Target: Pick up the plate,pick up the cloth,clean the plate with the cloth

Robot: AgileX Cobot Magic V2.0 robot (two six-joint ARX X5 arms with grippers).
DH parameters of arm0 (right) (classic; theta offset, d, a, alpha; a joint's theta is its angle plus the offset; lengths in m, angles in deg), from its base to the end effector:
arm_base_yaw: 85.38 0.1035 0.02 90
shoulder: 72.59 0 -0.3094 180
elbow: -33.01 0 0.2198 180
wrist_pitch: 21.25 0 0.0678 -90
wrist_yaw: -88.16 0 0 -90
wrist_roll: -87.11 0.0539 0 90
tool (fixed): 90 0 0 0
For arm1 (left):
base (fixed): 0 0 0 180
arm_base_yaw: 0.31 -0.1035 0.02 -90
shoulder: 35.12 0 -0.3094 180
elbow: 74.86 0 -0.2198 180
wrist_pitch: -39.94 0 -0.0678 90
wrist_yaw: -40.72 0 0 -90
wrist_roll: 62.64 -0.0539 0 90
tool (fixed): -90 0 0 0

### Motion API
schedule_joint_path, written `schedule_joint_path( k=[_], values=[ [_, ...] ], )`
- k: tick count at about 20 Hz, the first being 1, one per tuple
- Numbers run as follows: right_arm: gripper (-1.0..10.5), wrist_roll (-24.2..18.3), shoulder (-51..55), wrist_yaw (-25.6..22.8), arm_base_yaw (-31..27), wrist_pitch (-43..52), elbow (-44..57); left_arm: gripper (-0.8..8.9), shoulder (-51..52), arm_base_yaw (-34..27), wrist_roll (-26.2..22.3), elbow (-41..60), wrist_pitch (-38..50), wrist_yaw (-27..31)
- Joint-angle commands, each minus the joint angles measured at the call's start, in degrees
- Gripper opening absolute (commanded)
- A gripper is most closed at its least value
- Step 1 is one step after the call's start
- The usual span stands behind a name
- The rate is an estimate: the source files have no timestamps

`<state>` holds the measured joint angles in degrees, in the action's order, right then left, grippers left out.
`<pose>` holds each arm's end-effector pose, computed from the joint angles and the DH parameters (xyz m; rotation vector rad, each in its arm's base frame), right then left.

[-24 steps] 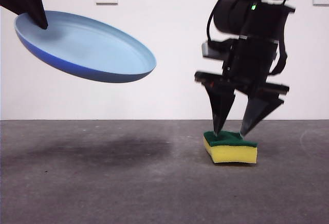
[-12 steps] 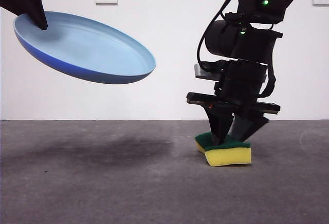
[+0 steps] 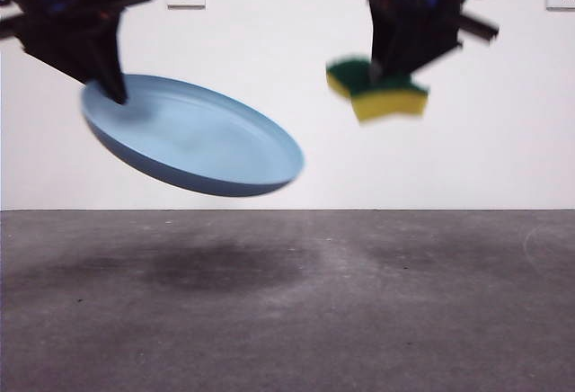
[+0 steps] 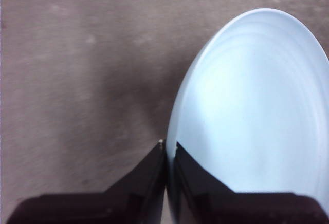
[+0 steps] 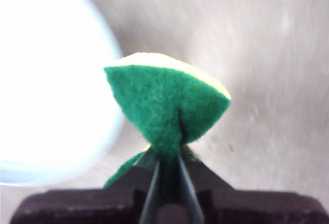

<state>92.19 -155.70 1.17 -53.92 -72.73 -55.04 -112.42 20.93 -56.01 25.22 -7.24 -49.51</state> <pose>0.2421 0.1514 0.3413 -0.1210 0.8222 0.5312 0.2406 -0.0938 0.3300 0.0339 0.7876 -0.3102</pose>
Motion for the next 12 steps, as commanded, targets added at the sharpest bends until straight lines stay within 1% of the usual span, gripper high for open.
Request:
schedule_joint_path(
  k=[1, 4, 7, 12],
  values=[
    [-0.1, 0.7, 0.7, 0.0, 1.6, 1.7, 0.3, -0.07, -0.8, 3.4, 2.3, 0.2, 3.3, -1.3],
    [-0.1, 0.7, -0.6, -0.2, 3.0, 4.1, 0.3, -0.07, -0.8, 7.3, 3.5, 0.2, 6.3, -4.1],
    [-0.1, 0.9, -2.6, -0.4, 5.3, 5.8, 0.3, -0.07, -0.8, 9.8, 4.0, 0.2, 6.3, -7.9],
    [-0.1, 1.8, -5.4, 0.0, 9.4, 7.5, 0.3, -0.07, -0.8, 11.5, 5.5, 0.2, 7.8, -8.5]
  ],
)
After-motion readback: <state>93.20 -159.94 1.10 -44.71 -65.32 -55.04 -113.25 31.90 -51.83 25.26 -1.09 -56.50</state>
